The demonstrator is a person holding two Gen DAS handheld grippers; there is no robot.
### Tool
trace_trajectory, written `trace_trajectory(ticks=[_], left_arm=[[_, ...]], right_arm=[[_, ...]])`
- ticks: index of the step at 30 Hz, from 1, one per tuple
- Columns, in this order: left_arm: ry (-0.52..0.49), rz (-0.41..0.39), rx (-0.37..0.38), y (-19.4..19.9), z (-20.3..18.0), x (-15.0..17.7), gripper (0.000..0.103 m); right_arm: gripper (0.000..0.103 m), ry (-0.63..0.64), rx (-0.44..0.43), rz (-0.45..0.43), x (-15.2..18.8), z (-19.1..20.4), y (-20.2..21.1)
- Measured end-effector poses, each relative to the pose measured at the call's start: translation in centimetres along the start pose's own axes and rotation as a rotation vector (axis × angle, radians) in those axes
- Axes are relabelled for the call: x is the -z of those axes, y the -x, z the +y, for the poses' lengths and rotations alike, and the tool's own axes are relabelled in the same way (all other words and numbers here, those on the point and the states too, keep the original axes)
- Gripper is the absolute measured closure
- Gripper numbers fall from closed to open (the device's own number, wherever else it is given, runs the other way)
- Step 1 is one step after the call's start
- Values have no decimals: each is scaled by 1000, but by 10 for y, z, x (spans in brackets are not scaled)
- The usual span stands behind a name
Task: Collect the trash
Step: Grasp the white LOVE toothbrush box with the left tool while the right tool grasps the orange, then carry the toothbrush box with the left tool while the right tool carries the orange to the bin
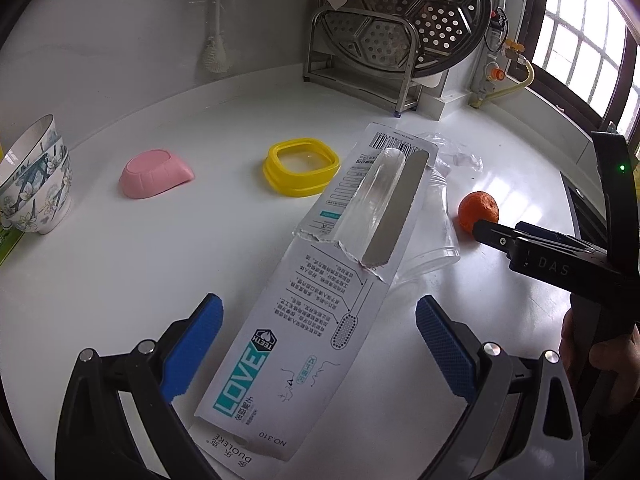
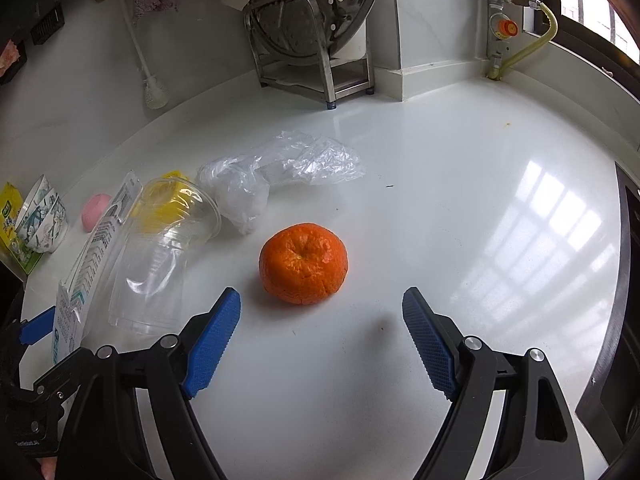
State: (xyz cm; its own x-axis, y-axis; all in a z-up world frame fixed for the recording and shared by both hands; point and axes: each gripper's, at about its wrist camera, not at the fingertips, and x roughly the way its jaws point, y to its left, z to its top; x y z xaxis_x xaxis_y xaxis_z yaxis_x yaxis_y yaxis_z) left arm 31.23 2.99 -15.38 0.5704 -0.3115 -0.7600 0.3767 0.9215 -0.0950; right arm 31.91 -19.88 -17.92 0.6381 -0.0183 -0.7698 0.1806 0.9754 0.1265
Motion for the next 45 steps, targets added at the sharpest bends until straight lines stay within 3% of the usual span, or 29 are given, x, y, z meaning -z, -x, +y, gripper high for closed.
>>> trace_trajectory(ticks=[7,14,19,22,27,29,31,38,45], left_arm=[[-7,19,21,-9,0,-4,8],[-21,-12,-11,-10,-1,-5,10],[-17,5,-3,-13,-1,-2,34],[-15,5,1,-12,0,-2,37],[-2,16,9,-10,2,-1,52],[6,19,9,-9,3,0,52],[12,15,10,-6,4,1,53],[24,-13,16,8,3,-3,53],[-1,-27,-11,35,-4,-5,53]], right_arm=[[24,1,44,13,-10,2,-12],[24,7,75,5,-11,3,-16],[24,39,89,3,-12,9,-18],[25,50,85,-3,-11,11,-16],[45,63,61,7,-10,13,-16],[59,67,45,9,-11,14,-15],[65,72,50,9,-10,15,-13],[71,35,19,-4,-8,8,3],[71,17,13,-33,1,-1,45]])
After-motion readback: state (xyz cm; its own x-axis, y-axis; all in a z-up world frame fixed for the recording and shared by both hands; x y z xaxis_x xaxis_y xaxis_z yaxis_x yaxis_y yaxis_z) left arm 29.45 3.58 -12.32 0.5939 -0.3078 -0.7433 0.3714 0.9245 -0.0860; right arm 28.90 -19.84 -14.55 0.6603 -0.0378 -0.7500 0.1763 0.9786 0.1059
